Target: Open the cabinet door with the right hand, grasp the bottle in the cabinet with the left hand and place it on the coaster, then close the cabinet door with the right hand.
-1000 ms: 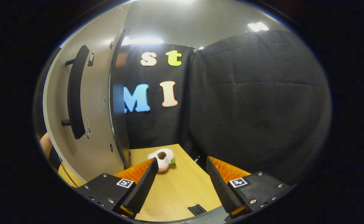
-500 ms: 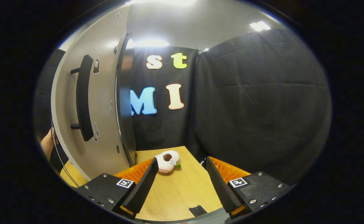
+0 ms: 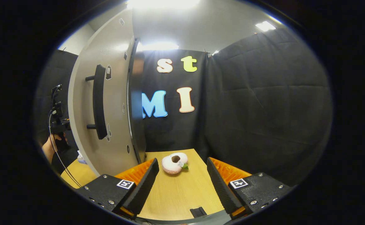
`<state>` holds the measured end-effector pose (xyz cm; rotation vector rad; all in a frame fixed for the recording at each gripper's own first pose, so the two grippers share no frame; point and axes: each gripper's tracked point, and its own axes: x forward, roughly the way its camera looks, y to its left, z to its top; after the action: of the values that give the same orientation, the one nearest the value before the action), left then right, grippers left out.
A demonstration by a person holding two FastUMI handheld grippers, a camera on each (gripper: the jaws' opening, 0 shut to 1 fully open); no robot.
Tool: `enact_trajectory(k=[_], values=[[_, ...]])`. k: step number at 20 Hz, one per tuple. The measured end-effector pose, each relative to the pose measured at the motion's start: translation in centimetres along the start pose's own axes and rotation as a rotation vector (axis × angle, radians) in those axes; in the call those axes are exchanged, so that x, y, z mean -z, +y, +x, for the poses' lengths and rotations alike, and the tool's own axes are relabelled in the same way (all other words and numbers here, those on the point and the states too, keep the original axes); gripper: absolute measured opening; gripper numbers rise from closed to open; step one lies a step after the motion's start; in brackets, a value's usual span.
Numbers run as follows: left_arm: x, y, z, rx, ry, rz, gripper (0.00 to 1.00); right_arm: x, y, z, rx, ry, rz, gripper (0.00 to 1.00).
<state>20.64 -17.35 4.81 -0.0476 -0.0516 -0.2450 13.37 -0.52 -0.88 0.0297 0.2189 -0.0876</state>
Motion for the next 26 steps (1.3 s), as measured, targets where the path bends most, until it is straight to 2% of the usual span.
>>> enact_trajectory(k=[3, 4, 7, 8, 9, 15, 17, 20, 21, 24, 26], values=[[0.5, 0.4, -3.1, -0.018, 0.003, 0.012, 0.67, -0.1, 0.2, -0.2, -0.038, -0.006, 0.001, 0.95], [0.7, 0.4, -4.1, -0.019, 0.005, 0.011, 0.62, 0.1, 0.3, -0.4, -0.052, -0.002, 0.003, 0.95], [1.6, 0.9, -7.4, -0.036, -0.007, 0.016, 0.63, 0.2, 1.2, -0.7, -0.1, 0.007, 0.012, 0.95], [2.2, 1.0, -8.3, -0.046, -0.005, 0.023, 0.63, 0.2, 1.3, -0.8, -0.11, 0.005, 0.01, 0.95], [2.8, 1.2, -9.3, -0.055, -0.002, 0.03, 0.67, 0.2, 1.5, -0.8, -0.118, 0.001, 0.006, 0.96], [7.6, 2.5, -14.6, -0.071, 0.033, 0.036, 0.63, 0.7, 3.3, -1.0, -0.159, 0.0, -0.01, 0.95], [9.3, 3.1, -16.3, -0.075, 0.042, 0.036, 0.68, 1.2, 4.2, -1.1, -0.176, 0.015, 0.005, 0.96], [12.1, 3.2, -18.4, -0.064, 0.063, 0.008, 0.71, 1.5, 4.6, -1.1, -0.182, 0.031, 0.033, 0.95], [13.1, 3.1, -19.2, -0.058, 0.073, 0.002, 0.66, 1.6, 4.5, -1.1, -0.18, 0.033, 0.039, 0.96], [16.4, 3.0, -21.2, -0.05, 0.105, 0.001, 0.62, 1.7, 4.1, -1.1, -0.161, 0.033, 0.061, 0.95], [19.0, 2.8, -22.1, -0.05, 0.133, -0.008, 0.66, 1.6, 3.8, -0.9, -0.152, 0.029, 0.078, 0.95]])
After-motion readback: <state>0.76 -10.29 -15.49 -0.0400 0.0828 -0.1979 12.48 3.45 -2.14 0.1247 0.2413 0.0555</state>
